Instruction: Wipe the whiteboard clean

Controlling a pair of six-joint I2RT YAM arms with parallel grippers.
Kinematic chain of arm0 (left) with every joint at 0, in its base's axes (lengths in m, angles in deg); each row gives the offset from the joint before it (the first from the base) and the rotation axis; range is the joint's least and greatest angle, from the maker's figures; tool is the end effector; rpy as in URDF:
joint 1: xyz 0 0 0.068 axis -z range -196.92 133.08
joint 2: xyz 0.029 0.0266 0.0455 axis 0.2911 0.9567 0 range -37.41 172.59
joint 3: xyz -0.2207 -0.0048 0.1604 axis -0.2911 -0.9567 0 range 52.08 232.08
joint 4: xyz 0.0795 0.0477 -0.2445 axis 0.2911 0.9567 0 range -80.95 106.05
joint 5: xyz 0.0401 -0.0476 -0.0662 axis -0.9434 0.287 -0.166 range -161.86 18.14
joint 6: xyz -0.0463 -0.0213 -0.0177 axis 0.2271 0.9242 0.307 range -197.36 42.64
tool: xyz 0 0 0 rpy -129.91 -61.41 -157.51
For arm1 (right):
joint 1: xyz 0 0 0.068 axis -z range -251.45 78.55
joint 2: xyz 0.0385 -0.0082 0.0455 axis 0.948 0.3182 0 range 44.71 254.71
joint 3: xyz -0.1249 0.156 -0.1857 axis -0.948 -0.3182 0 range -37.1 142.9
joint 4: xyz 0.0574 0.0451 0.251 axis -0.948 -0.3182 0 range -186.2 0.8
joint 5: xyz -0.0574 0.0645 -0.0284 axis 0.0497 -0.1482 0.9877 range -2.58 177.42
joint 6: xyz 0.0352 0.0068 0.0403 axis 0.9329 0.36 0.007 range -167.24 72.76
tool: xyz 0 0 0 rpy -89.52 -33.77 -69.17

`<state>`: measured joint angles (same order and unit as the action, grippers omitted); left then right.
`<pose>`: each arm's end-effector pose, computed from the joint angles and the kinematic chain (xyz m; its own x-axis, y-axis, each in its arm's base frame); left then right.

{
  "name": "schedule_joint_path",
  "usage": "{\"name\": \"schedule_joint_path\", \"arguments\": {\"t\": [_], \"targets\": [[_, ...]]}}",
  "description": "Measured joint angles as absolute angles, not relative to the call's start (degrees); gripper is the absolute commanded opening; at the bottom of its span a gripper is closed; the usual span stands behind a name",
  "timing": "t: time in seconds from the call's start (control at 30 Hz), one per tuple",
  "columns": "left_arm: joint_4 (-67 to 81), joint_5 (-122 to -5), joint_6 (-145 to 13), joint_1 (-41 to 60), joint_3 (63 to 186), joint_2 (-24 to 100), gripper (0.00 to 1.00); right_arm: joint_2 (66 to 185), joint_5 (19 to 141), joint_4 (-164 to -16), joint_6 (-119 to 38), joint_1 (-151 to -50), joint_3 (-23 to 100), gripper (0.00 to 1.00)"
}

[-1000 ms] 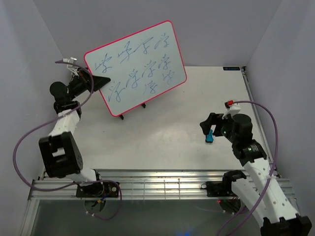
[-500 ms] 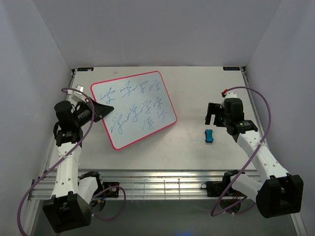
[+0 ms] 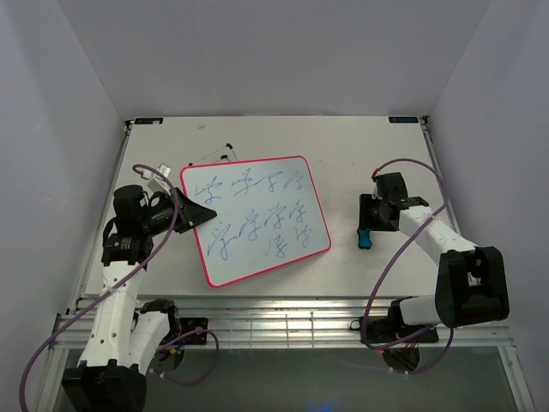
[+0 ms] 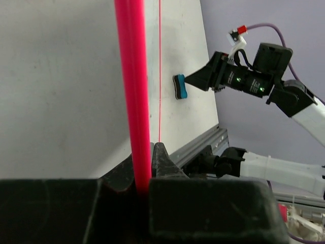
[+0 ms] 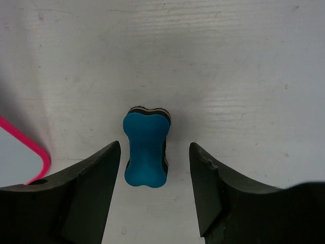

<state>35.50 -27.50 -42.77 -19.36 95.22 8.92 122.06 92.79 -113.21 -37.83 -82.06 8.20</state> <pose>0.1730 -0.0176 0.3016 -0.7342 -0.4376 -0.5192 0.1942 0.5973 -0.7781 0.2588 0.0451 0.2011 -0.8261 0.0109 -0.5635 0.0030 0.9999 0.0148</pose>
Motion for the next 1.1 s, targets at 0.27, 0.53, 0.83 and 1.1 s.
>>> {"name": "schedule_joint_path", "arguments": {"t": [0.27,0.53,0.83,1.1], "targets": [[39.2,-28.0,-43.0,-15.6,95.2,8.2,0.0,124.6,93.1,-113.2,-38.6,-82.9,8.2,0.58],[39.4,-29.0,-43.8,-12.6,95.2,7.0,0.0,127.0,93.0,-113.1,-38.7,-83.9,8.2,0.49],[39.4,-29.5,-43.9,-12.2,95.3,6.7,0.0,127.8,93.2,-113.1,-38.6,-84.3,8.2,0.45],[39.4,-29.7,-43.9,-11.8,95.3,6.3,0.0,128.7,93.5,-113.2,-38.6,-85.2,8.1,0.4]]}}
